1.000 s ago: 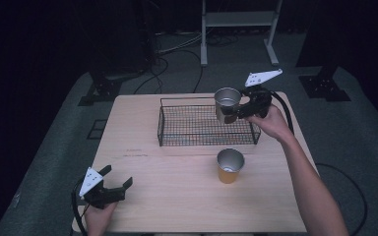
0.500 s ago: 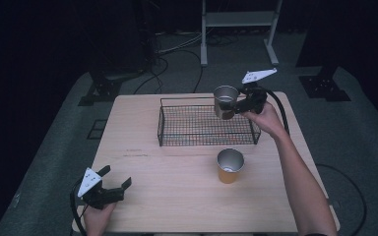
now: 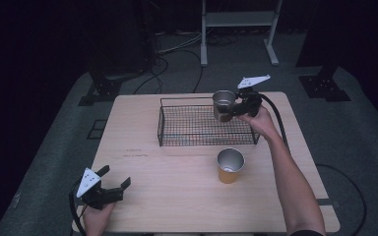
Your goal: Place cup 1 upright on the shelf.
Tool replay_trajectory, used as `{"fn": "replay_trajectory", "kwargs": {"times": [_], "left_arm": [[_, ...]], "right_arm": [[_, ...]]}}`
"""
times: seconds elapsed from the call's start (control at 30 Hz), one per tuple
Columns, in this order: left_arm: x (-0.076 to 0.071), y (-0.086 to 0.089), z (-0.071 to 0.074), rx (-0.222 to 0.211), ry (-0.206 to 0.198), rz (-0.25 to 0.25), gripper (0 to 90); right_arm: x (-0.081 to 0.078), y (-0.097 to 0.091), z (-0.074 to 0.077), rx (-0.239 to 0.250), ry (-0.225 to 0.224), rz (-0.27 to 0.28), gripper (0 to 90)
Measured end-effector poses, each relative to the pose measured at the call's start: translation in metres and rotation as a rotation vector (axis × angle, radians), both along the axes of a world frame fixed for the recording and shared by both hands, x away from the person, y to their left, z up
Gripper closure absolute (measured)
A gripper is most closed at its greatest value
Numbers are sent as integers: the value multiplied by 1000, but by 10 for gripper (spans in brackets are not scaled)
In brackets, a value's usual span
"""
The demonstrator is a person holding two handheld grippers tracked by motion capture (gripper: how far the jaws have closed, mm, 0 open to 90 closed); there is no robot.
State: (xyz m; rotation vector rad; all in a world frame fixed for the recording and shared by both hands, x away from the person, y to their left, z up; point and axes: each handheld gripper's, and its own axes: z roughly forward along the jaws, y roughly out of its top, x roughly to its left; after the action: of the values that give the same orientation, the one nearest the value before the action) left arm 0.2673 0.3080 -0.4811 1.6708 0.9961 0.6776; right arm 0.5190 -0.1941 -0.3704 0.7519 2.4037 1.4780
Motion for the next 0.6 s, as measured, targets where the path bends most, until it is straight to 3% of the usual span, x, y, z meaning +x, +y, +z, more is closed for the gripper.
{"fn": "replay_trajectory", "kwargs": {"times": [0.2, 0.6], "left_arm": [[0, 1, 0, -2, -2, 3, 17], [-2, 3, 1, -5, -5, 5, 17]], "right_arm": [[3, 7, -13, -45, 0, 1, 174], [11, 9, -33, -76, 37, -32, 173]]}}
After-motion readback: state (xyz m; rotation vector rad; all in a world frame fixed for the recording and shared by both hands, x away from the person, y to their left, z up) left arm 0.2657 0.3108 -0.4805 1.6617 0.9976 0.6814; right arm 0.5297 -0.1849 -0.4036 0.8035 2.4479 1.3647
